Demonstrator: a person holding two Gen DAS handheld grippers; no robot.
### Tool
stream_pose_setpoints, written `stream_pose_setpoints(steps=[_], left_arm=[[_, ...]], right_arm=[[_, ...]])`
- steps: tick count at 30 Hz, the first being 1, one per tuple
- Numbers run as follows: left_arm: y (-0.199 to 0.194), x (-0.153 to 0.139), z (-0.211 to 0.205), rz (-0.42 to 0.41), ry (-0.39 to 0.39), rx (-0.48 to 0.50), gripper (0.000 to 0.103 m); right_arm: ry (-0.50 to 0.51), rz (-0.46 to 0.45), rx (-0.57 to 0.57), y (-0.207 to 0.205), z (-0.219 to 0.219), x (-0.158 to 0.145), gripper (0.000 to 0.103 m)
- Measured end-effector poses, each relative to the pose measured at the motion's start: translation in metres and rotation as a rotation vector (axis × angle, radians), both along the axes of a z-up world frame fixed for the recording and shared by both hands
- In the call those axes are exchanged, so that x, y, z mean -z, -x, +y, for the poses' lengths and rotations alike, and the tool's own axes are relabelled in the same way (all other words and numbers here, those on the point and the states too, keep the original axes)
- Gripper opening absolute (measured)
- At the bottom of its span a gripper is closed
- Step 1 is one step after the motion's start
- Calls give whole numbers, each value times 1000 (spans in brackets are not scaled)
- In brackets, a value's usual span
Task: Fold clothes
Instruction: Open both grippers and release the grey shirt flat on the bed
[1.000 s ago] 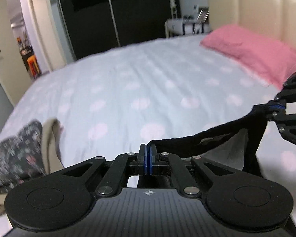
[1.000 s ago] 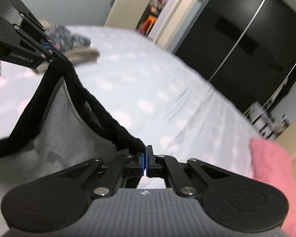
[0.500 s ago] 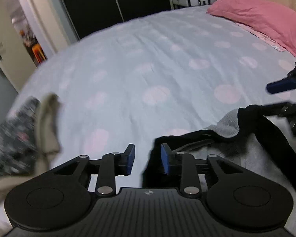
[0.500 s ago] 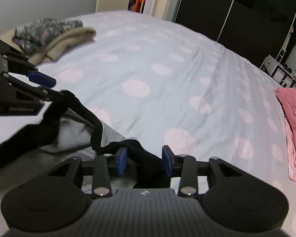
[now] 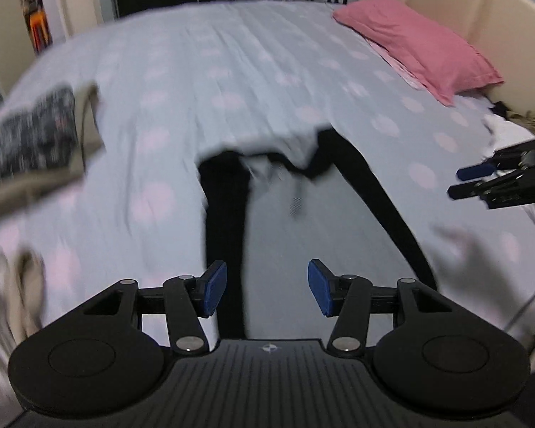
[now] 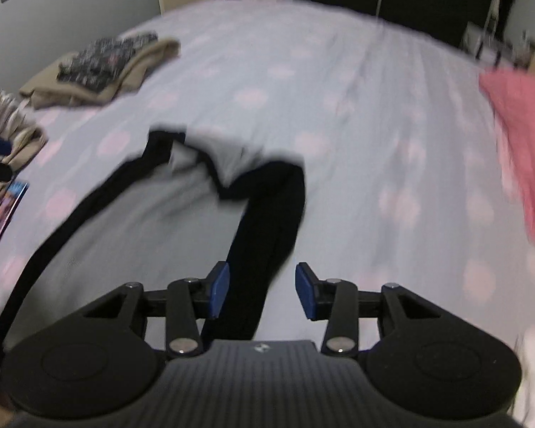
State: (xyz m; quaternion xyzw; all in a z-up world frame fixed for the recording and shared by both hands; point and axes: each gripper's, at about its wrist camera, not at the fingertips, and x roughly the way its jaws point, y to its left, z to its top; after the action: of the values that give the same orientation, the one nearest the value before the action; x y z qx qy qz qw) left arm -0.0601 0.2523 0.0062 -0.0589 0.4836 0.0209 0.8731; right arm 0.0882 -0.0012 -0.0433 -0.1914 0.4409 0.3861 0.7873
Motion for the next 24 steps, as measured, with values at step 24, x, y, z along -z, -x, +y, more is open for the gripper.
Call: stream_pose_setpoints(steps=[24], left_arm=[[51,66,-50,50,29,102,49]], right_arm=[[156,209,-119,144,-22,100,7]])
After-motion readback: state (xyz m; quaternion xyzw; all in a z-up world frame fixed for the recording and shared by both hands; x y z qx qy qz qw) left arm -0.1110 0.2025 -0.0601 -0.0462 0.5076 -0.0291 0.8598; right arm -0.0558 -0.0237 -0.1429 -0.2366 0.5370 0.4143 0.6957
